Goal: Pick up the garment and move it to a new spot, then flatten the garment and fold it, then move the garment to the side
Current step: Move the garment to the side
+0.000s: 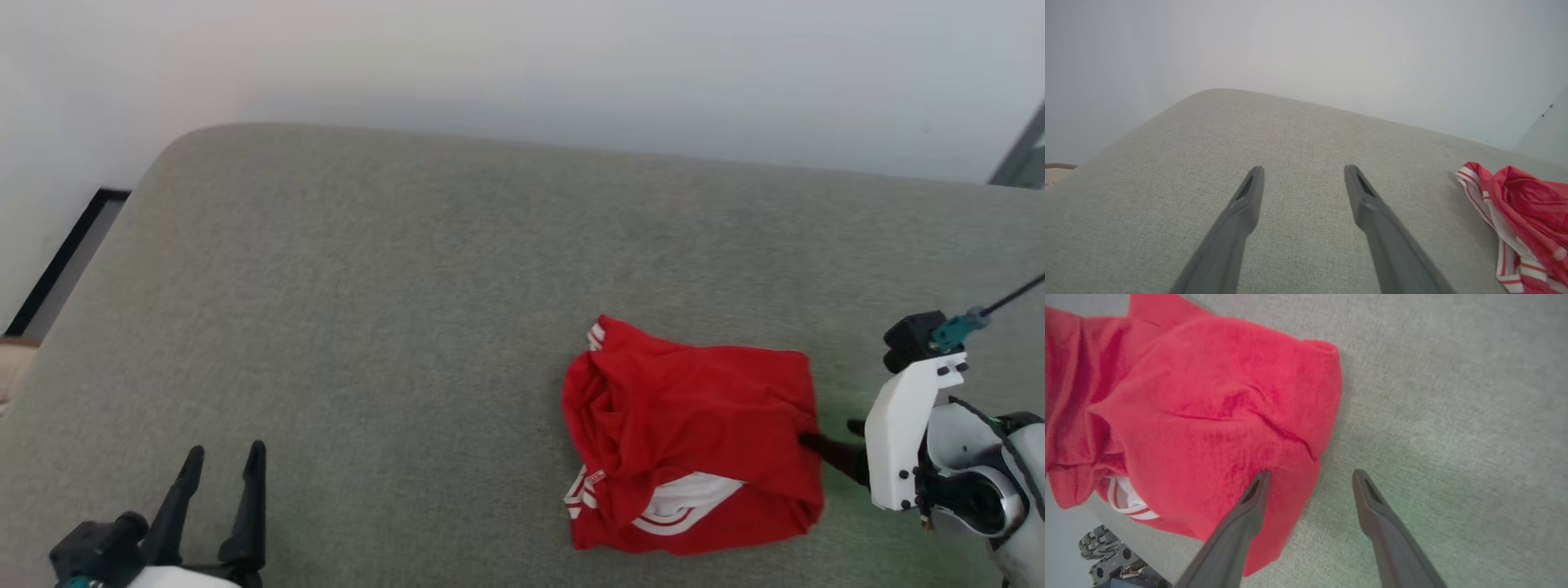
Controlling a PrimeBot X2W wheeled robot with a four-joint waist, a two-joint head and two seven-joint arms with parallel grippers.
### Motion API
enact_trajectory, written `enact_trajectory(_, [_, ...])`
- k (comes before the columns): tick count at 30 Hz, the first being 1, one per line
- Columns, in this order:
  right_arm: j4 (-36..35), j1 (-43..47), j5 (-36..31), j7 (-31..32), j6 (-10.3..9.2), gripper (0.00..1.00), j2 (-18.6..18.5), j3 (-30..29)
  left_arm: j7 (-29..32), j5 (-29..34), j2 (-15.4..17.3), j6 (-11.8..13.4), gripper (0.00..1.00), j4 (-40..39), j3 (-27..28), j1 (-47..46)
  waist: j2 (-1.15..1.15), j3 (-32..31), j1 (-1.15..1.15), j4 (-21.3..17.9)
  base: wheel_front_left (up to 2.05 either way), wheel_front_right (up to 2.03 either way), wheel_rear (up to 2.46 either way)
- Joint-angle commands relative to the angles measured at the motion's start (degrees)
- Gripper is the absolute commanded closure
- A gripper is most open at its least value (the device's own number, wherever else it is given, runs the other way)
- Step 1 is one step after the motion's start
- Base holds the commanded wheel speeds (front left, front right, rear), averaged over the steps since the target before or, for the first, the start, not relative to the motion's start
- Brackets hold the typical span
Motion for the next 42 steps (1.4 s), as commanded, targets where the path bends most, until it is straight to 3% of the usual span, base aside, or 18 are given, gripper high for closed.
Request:
enact_trajectory(1, [0.38,-0.49,0.29,1.26,-0.03,0.00,0.41,-0.05,-0.24,-0.15,0.13,-0.21,0.00,0.03,-0.32,-1.04,0.00,1.11,0.00,1.18,0.00,0.00,0.00])
enact_trajectory(12, [9.42,-2.08,-1.26,12.22,-0.02,0.00,7.45,1.03,-0.24,-1.29,0.16,-0.21,0.00,1.60,-2.46,-4.04,0.00,3.38,0.00,3.99,0.00,0.00,0.00])
enact_trajectory(13, [9.79,-1.99,-1.17,12.89,-0.01,0.37,7.93,1.40,-0.24,-1.52,0.11,-0.21,0.00,1.67,-2.52,-4.15,0.00,3.41,0.00,4.09,0.00,0.00,0.00])
enact_trajectory(14, [10.02,-1.93,-1.16,13.18,-0.01,1.00,8.09,1.50,-0.24,-1.76,0.11,-0.21,0.00,1.71,-2.57,-4.20,0.00,3.47,0.00,4.16,0.00,0.00,0.00])
enact_trajectory(27, [2.59,-5.69,-2.81,11.85,-0.08,1.00,2.68,-3.75,-0.24,-2.31,1.30,-0.21,0.00,1.03,-3.39,-7.82,0.00,5.51,0.00,0.58,0.00,0.00,0.00])
enact_trajectory(42, [-6.61,-12.59,-7.87,10.31,-0.08,1.00,-5.46,-10.07,-0.24,-0.91,2.70,-0.20,0.00,-0.20,-9.57,-18.80,0.00,11.80,0.00,-10.08,0.00,0.00,0.00])
